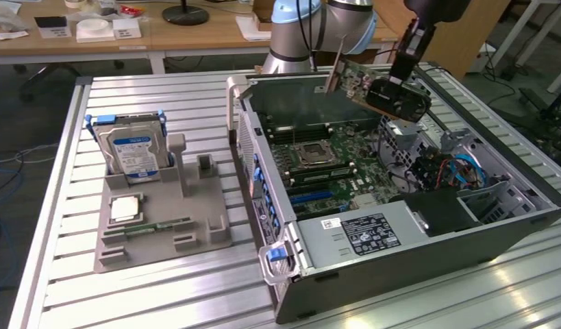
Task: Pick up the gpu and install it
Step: 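Insert the gpu into the slot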
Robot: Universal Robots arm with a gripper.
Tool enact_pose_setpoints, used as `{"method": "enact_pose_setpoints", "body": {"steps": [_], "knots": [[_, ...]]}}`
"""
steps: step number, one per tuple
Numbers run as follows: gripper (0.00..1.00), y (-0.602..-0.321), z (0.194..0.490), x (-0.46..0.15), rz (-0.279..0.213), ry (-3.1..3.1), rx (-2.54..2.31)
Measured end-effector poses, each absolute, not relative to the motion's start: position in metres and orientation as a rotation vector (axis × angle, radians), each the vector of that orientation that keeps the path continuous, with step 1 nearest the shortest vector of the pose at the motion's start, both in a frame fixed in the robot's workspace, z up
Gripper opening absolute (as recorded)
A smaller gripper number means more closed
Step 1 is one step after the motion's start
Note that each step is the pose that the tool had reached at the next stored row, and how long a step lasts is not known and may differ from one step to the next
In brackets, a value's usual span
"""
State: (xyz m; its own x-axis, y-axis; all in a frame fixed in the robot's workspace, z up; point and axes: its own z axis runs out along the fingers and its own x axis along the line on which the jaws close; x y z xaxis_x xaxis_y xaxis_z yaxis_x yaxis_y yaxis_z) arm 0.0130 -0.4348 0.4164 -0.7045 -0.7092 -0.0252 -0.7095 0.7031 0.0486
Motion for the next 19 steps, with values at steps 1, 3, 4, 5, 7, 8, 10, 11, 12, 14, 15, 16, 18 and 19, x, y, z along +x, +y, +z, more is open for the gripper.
{"method": "enact_pose_setpoints", "body": {"steps": [1,3,4,5,7,8,10,11,12,14,15,16,18,19], "knots": [[0.27,-0.4348,0.4163,0.0130,0.086,2.887,-1.226],[0.27,-0.4348,0.4161,0.0130,0.086,2.871,-1.263],[0.27,-0.4348,0.4160,0.0129,0.086,2.864,-1.281],[0.27,-0.4348,0.4159,0.0129,0.086,2.856,-1.299],[0.27,-0.4348,0.4157,0.0129,0.086,2.841,-1.334],[0.27,-0.4348,0.4156,0.0128,0.086,2.833,-1.352],[0.27,-0.4348,0.4153,0.0128,0.086,2.816,-1.388],[0.27,-0.4348,0.4152,0.0128,0.086,2.807,-1.406],[0.27,-0.4348,0.4151,0.0128,0.086,2.799,-1.424],[0.27,-0.4348,0.4148,0.0128,0.086,2.781,-1.459],[0.27,-0.4348,0.4147,0.0128,0.086,2.773,-1.476],[0.27,-0.4348,0.4145,0.0127,0.086,2.764,-1.494],[0.27,-0.4348,0.4140,0.0128,0.086,2.745,-1.530],[0.27,-0.4348,0.4137,0.0128,0.086,2.735,-1.547]]}}
